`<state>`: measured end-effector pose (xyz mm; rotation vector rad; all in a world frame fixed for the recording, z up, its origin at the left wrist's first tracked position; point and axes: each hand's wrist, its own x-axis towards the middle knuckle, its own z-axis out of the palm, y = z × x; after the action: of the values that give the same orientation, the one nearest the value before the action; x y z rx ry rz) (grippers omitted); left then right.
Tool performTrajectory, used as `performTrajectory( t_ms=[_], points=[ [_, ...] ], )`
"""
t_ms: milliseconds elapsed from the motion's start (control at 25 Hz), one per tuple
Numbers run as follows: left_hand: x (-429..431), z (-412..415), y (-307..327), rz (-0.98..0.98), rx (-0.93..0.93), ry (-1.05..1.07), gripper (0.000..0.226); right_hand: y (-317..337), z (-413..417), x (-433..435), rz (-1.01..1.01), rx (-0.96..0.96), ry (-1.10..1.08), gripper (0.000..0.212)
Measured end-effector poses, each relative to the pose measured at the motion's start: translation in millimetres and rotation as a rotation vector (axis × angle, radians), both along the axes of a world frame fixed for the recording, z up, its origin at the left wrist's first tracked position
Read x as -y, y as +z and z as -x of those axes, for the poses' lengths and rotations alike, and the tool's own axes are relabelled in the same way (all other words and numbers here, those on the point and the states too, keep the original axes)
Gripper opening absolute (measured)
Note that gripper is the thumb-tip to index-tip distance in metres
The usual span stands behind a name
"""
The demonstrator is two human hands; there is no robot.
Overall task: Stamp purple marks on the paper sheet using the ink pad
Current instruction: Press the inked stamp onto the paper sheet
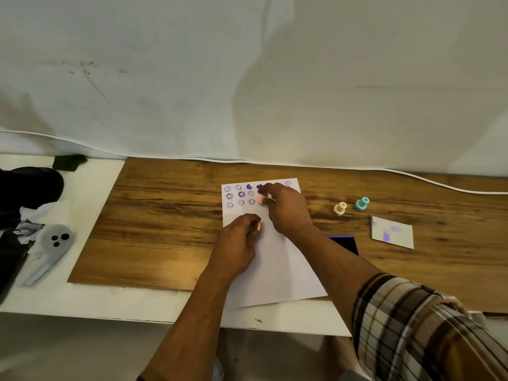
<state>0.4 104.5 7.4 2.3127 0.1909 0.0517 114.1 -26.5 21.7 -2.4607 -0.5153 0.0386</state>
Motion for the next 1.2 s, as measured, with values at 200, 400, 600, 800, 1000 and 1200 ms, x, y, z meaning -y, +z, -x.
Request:
performTrajectory(
  t_ms=[200, 400, 600, 800, 1000, 1200],
  points=[
    [1.0, -0.4, -3.3, -0.008, -0.006, 0.011, 0.023, 5.6, -1.7, -2.2, 0.193, 0.041, 0.102, 0.037],
    [4.8, -0.9, -2.9, 0.011, -0.036, 0.062, 0.025, 25.3, -7.8, -8.5, 0.411, 0.096, 0.247, 0.032],
    [5.9, 1.0, -2.9, 0.007, -0.080, 0.039, 0.029, 41.9, -14.1, -17.6, 0.586, 0.080, 0.321, 0.029],
    [4.5, 0.5, -2.8, 0.014, -0.082, 0.037, 0.030, 36.9, -11.6, -22.6, 0.627, 0.110, 0.326, 0.033],
    [3.5, -3.5, 4.8, 0.013, -0.084, 0.017, 0.029, 30.4, -17.3, -12.5, 0.480, 0.089, 0.285, 0.028],
    [3.7, -8.3, 8.8, 0.054, -0.021, 0.030, 0.025, 34.9, 11.1, 46.0, -0.788, -0.422, -0.628, 0.031]
  ],
)
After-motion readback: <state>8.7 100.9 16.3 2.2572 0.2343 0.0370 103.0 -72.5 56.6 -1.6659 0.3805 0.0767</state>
